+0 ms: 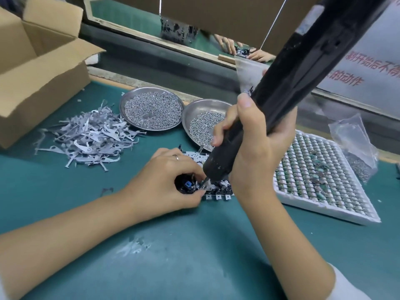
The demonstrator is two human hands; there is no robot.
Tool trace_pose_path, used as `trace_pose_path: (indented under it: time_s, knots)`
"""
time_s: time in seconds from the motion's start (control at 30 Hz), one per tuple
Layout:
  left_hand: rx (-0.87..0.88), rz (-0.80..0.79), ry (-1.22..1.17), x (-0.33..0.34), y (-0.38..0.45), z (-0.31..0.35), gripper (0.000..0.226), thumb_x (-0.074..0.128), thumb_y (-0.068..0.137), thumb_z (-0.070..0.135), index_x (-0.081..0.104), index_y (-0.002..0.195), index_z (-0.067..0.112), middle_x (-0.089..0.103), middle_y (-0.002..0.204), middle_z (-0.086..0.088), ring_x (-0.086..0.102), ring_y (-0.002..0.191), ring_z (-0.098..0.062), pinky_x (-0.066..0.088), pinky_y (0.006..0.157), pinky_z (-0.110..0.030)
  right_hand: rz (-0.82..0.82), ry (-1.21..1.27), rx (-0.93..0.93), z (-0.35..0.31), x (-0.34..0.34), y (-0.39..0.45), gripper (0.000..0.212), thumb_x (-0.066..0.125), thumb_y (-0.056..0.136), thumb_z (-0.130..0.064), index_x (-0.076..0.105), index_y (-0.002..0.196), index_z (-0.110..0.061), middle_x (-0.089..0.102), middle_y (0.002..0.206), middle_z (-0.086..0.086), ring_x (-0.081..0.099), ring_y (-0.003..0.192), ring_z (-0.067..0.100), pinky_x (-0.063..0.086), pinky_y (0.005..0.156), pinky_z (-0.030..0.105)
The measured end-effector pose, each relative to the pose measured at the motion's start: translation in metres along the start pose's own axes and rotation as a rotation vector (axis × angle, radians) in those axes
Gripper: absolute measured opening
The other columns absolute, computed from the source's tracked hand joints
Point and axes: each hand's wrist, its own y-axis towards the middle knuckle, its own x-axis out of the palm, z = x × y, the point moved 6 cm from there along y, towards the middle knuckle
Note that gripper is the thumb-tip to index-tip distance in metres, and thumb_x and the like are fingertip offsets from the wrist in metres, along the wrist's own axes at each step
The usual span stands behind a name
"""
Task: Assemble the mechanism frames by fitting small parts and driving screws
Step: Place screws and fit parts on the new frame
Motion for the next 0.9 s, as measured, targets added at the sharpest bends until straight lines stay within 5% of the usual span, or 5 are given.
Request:
trace_pose_path:
  time_s: [0.9]
  knots:
    - [-0.001,0.003,-0.045,-0.0017,0.0003,0.0038,0.031,0.074,0.063,0.027,0.051,0.078,0.042,0.05,0.064,0.031,0.047,0.078,0.006,0.036,0.082,-0.029,-0.054,0.031,-0.04,-0.0015,0.0044,-0.0042,0.019,0.05,0.086,0.002,0.035,0.09,-0.008,0.045,0.051,-0.004,0.041,0.037,0.019,0.038,0.041,0.025]
